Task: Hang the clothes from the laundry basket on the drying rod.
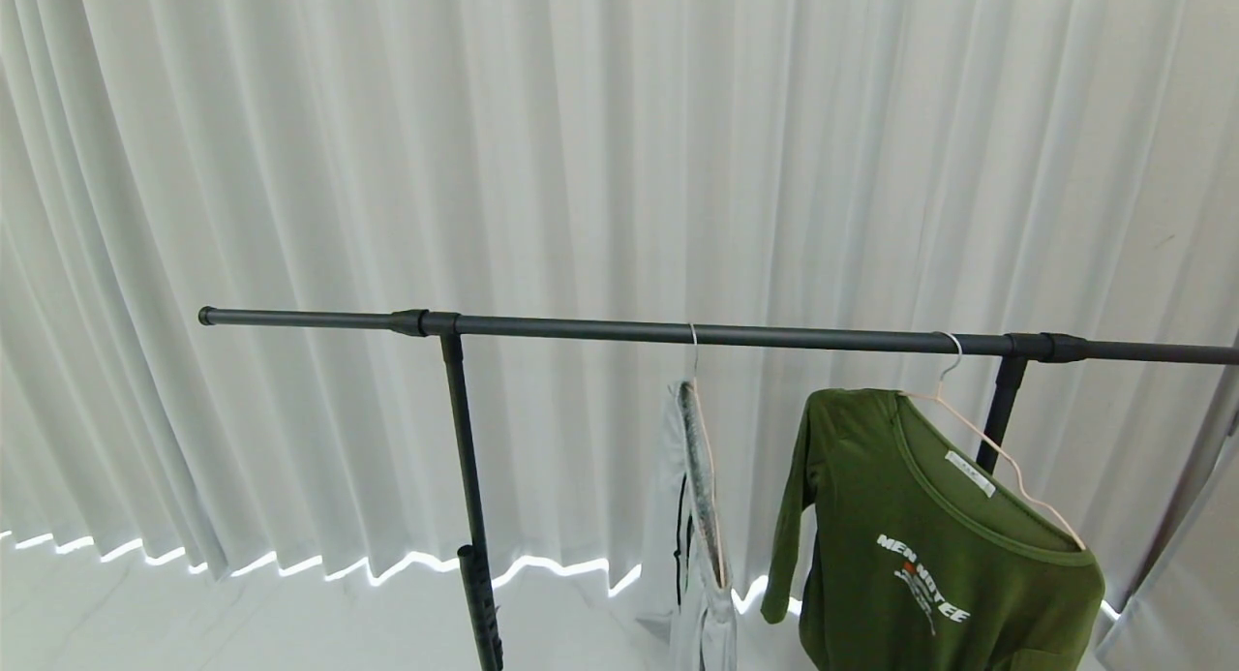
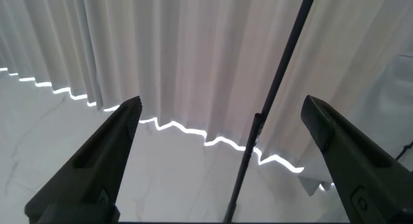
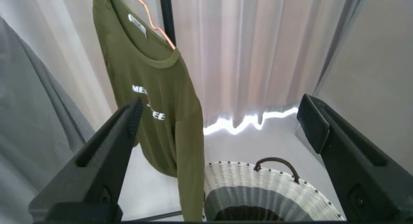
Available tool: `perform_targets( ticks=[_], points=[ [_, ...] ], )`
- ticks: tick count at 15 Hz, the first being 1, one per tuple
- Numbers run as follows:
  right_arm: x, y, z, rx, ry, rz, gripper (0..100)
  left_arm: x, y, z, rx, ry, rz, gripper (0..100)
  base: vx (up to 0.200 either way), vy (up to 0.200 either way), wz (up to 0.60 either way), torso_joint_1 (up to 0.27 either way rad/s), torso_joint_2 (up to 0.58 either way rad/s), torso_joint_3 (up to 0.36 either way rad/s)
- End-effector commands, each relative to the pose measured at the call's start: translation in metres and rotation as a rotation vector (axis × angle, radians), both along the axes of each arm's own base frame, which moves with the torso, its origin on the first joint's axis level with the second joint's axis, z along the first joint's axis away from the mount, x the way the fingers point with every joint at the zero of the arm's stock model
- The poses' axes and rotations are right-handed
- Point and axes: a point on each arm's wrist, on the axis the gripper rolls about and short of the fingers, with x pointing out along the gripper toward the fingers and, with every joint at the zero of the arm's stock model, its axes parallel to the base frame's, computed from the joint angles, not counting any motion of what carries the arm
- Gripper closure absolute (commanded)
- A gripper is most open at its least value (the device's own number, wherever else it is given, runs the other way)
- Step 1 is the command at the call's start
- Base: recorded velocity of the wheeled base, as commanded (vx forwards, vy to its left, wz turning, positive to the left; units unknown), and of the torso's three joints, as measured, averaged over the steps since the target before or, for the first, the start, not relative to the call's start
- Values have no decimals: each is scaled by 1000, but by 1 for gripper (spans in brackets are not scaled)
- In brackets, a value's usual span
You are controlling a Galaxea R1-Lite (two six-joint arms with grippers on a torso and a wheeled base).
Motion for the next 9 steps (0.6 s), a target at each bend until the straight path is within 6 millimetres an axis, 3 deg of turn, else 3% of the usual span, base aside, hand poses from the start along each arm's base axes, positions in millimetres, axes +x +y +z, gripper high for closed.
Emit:
perform_targets(
  ticks=[1, 9],
  points=[
    [0, 0, 0, 0, 4, 0, 0, 0, 0, 0, 0, 2, 3, 0, 0, 0, 0, 0, 0, 0],
    [0, 0, 0, -3, 4, 1, 0, 0, 0, 0, 0, 2, 1, 0, 0, 0, 0, 0, 0, 0]
  ],
)
